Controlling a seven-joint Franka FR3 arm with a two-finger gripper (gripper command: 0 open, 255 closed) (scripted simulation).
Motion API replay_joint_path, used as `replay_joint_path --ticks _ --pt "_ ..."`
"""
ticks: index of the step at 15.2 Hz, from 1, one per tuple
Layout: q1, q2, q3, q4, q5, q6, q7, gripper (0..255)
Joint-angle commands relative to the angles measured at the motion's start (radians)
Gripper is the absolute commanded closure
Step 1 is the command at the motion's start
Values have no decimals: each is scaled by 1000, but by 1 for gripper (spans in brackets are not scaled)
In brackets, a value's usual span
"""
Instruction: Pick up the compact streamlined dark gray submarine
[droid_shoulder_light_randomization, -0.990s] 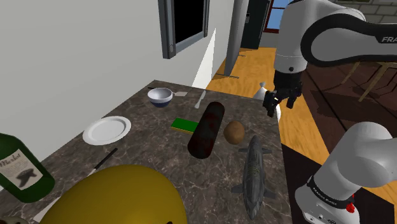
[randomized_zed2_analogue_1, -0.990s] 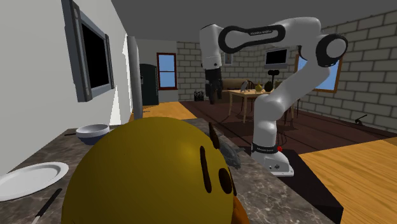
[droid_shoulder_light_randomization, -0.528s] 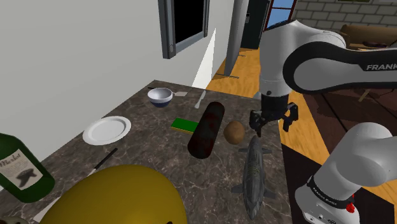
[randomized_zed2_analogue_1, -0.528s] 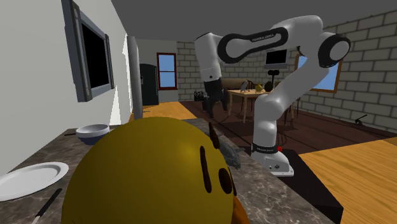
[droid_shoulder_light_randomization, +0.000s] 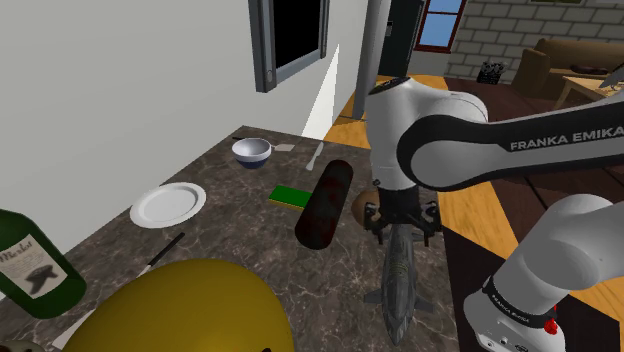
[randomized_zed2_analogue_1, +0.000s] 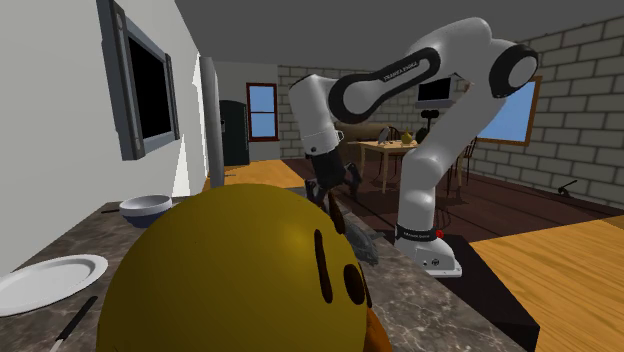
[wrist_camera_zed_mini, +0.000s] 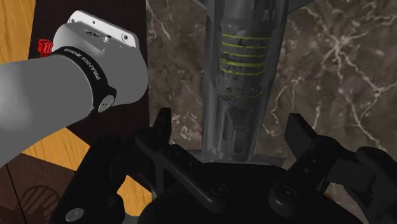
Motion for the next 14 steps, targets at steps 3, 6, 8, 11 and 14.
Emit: replay_joint_path --ticks 3,6,8,11,14 --pt "-5 28 33 -31 18 58 24 0" --pt "-10 56 57 -60 27 116 26 0" --pt "-10 56 57 -60 27 116 26 0" --pt "-11 56 56 -62 26 117 24 255" --pt "-11 56 55 -62 26 117 24 255"
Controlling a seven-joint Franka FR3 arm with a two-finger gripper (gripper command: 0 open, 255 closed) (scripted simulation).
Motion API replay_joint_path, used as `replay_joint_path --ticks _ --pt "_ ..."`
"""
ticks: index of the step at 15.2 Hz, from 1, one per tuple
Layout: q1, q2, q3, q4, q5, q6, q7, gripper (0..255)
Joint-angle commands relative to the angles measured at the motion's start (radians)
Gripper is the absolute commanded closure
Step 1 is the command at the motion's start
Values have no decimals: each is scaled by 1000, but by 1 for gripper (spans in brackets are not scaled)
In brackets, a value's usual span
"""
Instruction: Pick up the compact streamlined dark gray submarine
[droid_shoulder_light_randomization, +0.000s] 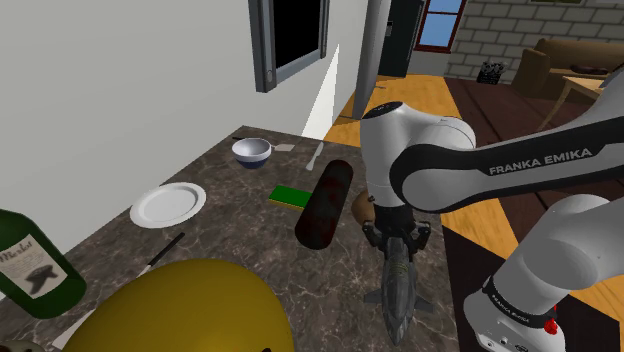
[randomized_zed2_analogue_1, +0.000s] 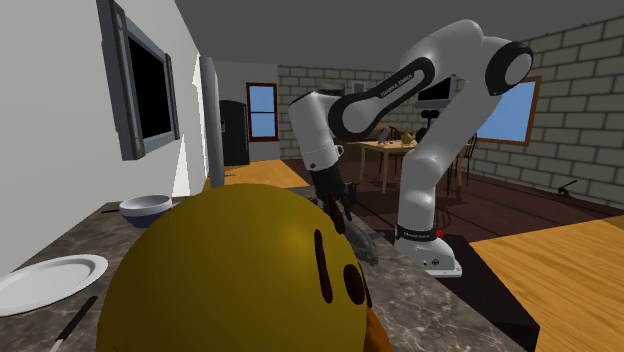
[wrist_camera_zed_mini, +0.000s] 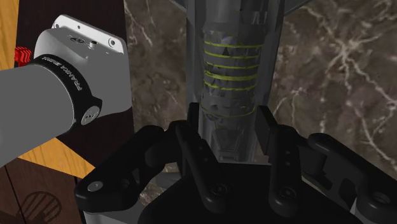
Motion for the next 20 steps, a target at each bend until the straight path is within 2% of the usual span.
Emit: replay_joint_path --ticks 1,4,20 --pt "0 1 1 -2 0 2 0 255" --pt "1 1 2 0 1 1 2 255" --pt "8 -85 -90 143 -43 -230 0 255"
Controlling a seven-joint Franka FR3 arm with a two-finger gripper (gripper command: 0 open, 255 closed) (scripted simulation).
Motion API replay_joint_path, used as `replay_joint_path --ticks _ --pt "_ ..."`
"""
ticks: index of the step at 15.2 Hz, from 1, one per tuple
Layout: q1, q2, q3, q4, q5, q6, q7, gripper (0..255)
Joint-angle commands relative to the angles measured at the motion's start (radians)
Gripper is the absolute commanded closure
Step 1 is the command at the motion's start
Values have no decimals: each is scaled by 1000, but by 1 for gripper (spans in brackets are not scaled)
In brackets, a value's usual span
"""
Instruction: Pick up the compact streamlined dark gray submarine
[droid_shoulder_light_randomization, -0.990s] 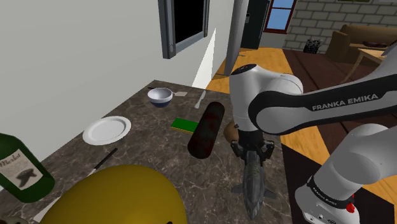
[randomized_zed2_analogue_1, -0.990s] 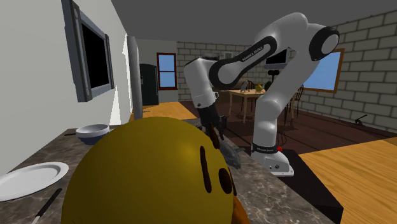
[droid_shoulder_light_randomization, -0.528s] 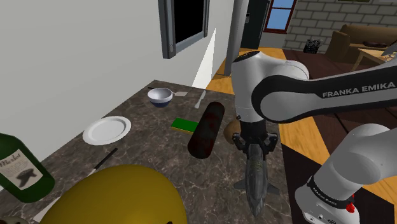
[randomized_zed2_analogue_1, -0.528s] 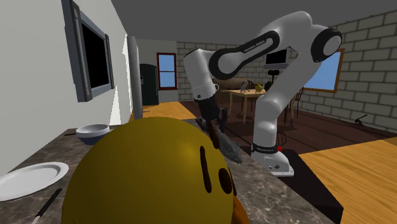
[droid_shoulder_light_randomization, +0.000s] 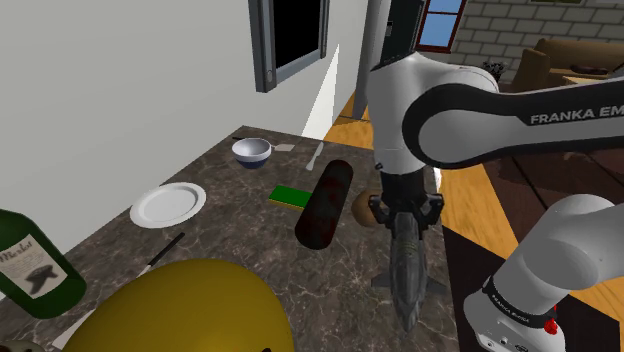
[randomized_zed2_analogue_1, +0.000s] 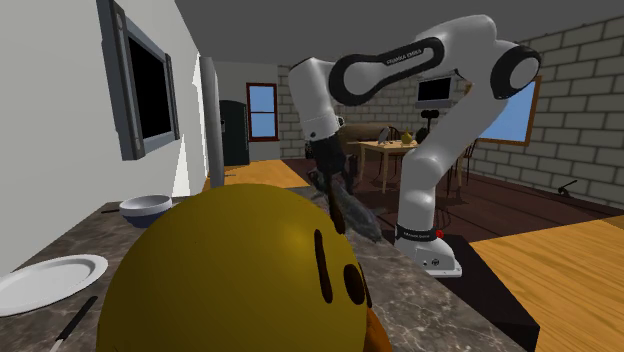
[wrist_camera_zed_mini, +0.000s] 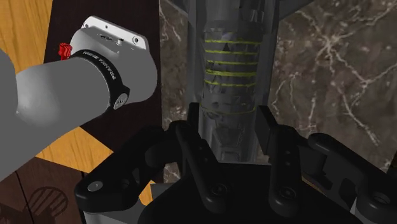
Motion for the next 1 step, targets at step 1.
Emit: replay_joint_path --ticks 1 --pt "0 -4 -5 7 -2 -11 -1 255"
